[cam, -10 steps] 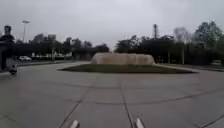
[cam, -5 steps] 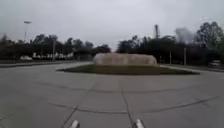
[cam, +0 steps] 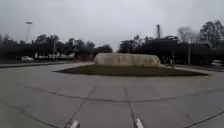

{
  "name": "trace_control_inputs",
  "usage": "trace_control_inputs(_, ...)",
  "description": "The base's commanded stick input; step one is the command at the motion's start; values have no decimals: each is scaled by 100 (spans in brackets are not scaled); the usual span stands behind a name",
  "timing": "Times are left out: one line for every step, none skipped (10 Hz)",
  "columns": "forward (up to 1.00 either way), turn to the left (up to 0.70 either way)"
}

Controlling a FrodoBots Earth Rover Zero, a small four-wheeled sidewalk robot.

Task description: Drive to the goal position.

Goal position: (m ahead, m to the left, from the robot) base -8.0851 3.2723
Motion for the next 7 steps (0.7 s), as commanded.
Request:
trace_control_inputs(0,-14)
trace_control_inputs(0,-48)
trace_control_inputs(0,-81)
trace_control_inputs(0,-99)
trace_control_inputs(0,-100)
trace_control_inputs(0,-100)
trace_control_inputs(0,-100)
